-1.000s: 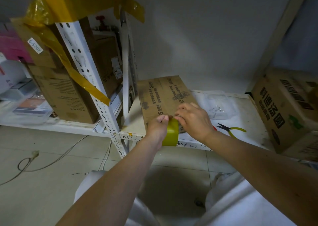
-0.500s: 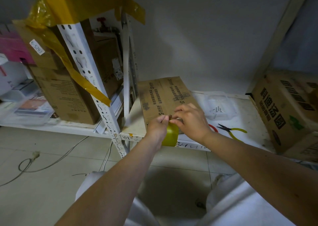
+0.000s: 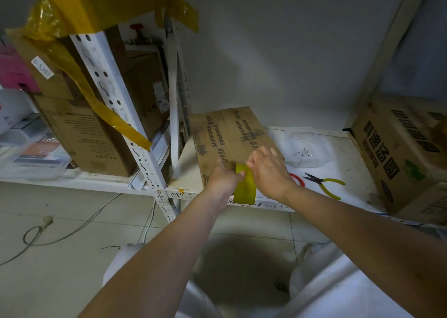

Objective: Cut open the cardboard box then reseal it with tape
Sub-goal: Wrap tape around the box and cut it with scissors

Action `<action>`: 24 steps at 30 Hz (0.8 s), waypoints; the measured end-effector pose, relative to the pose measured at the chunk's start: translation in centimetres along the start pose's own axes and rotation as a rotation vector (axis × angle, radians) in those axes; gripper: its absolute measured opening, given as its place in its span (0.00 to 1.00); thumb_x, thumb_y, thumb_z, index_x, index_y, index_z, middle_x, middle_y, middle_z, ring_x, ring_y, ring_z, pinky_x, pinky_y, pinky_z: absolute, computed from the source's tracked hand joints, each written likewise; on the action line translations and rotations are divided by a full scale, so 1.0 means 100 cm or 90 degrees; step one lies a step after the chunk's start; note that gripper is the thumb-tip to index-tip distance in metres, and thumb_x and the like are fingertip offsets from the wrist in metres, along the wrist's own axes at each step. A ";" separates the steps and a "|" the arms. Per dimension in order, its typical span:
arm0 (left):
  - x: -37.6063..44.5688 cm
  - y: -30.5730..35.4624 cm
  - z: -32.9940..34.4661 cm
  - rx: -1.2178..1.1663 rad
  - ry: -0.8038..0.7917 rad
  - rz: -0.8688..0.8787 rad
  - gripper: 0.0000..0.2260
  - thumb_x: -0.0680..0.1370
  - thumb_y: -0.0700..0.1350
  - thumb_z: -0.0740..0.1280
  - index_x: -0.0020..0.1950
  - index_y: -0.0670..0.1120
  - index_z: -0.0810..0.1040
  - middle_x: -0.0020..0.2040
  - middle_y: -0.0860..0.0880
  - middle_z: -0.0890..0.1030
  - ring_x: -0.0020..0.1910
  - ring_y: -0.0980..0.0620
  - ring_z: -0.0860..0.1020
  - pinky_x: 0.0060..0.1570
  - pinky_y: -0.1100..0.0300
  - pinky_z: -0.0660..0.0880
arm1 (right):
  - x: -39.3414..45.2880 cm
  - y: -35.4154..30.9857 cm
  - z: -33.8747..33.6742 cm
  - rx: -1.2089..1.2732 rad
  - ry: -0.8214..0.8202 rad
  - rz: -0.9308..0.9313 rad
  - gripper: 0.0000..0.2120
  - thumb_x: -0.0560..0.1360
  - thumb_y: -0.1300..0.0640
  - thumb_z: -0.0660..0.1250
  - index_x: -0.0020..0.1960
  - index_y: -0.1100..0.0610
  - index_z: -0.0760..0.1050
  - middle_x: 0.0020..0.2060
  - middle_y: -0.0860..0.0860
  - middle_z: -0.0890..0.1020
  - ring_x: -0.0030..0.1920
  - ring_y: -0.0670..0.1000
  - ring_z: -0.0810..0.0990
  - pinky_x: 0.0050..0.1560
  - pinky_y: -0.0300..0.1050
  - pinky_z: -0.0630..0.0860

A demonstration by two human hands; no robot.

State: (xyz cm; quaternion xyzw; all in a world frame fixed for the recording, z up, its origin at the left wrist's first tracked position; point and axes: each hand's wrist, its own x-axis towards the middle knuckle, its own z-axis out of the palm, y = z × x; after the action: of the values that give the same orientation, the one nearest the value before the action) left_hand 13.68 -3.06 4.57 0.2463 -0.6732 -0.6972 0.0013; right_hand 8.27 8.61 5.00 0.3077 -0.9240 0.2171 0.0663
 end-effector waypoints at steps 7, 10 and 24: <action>0.005 0.003 0.017 -0.050 -0.008 -0.030 0.34 0.77 0.33 0.67 0.78 0.45 0.54 0.60 0.44 0.79 0.57 0.45 0.78 0.61 0.46 0.74 | 0.007 0.016 0.000 0.063 -0.032 0.158 0.11 0.81 0.52 0.58 0.51 0.58 0.74 0.53 0.55 0.74 0.57 0.55 0.70 0.58 0.50 0.69; 0.012 0.002 0.028 -0.059 0.002 -0.058 0.36 0.76 0.34 0.68 0.79 0.47 0.52 0.67 0.43 0.75 0.64 0.43 0.75 0.66 0.43 0.70 | 0.009 0.031 0.000 0.186 0.018 0.252 0.13 0.80 0.52 0.60 0.43 0.61 0.73 0.43 0.54 0.77 0.46 0.56 0.76 0.44 0.47 0.73; 0.045 0.006 0.135 0.043 -0.050 -0.023 0.07 0.82 0.39 0.57 0.55 0.48 0.73 0.52 0.44 0.78 0.50 0.46 0.77 0.47 0.54 0.78 | -0.017 0.121 -0.030 0.640 0.099 0.536 0.08 0.77 0.58 0.67 0.39 0.57 0.75 0.39 0.55 0.78 0.39 0.53 0.76 0.42 0.44 0.72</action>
State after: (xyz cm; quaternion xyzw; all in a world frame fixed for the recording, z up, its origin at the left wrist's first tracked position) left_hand 4.84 8.04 3.20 0.2305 -0.6915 -0.6830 -0.0458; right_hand 2.33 19.49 2.88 -0.1032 -0.7442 0.6507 -0.1097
